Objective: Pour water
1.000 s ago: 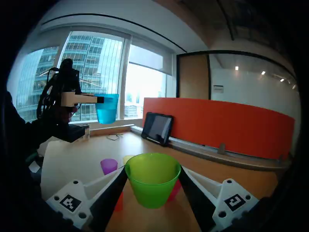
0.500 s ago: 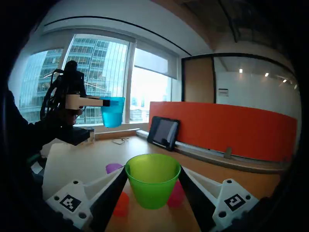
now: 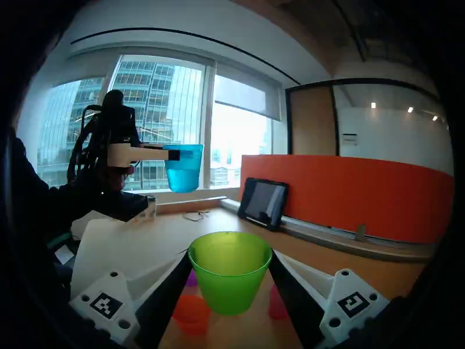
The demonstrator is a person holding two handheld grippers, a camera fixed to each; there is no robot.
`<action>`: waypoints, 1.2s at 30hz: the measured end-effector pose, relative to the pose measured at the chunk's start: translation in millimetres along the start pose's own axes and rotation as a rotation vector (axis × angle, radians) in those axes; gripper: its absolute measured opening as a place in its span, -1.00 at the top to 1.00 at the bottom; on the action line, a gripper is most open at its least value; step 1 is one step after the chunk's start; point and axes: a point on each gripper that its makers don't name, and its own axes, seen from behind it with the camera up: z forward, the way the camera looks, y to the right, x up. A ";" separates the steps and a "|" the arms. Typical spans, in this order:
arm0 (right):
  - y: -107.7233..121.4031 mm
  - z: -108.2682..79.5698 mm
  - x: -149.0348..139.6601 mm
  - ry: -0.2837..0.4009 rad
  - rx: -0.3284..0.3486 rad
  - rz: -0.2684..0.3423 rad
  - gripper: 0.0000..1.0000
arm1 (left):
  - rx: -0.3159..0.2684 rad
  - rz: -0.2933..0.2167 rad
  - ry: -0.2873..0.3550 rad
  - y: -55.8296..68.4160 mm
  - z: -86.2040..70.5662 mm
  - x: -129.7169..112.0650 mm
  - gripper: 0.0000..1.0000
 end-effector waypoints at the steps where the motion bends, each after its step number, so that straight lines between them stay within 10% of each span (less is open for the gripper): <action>1: -1.9 1.7 0.1 0.001 0.006 -0.001 -0.87 | 0.002 0.007 0.001 -0.4 -0.7 0.5 -0.74; 36: -46.0 40.7 4.5 0.006 0.127 -0.029 -0.87 | 0.074 0.276 0.005 -7.9 -6.9 21.8 -0.74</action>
